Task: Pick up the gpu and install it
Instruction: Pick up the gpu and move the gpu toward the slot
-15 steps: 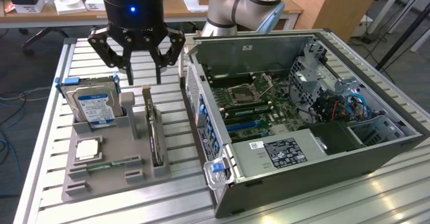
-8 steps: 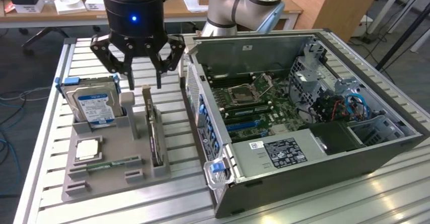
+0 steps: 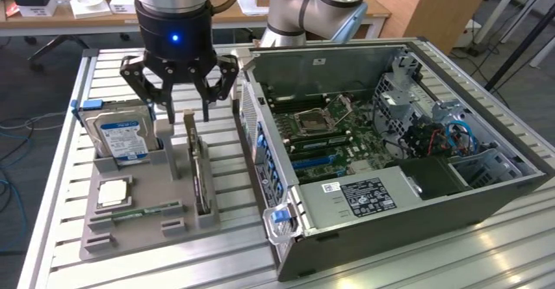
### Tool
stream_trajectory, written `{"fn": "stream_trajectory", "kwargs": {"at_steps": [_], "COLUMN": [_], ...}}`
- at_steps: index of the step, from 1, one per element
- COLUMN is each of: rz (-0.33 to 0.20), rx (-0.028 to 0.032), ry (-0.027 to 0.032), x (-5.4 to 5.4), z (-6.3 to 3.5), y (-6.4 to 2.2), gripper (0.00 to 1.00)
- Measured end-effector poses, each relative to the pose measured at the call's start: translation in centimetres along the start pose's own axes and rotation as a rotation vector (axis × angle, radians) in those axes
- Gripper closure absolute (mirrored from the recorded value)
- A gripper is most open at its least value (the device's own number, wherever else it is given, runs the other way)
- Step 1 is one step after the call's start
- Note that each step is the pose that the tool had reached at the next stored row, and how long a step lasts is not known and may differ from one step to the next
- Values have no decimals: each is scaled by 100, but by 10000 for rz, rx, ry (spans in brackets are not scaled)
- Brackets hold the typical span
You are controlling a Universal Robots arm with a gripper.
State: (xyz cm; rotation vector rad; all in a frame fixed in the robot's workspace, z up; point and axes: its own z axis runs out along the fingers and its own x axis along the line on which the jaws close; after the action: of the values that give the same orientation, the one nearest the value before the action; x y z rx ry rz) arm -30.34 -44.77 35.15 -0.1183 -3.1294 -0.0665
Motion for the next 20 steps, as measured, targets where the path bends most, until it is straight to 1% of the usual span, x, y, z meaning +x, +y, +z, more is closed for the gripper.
{"fn": "stream_trajectory", "kwargs": {"at_steps": [20], "rz": [-1], "rx": [1], "ry": [9], "x": [-5], "z": [336], "y": [-39], "gripper": [47]}}
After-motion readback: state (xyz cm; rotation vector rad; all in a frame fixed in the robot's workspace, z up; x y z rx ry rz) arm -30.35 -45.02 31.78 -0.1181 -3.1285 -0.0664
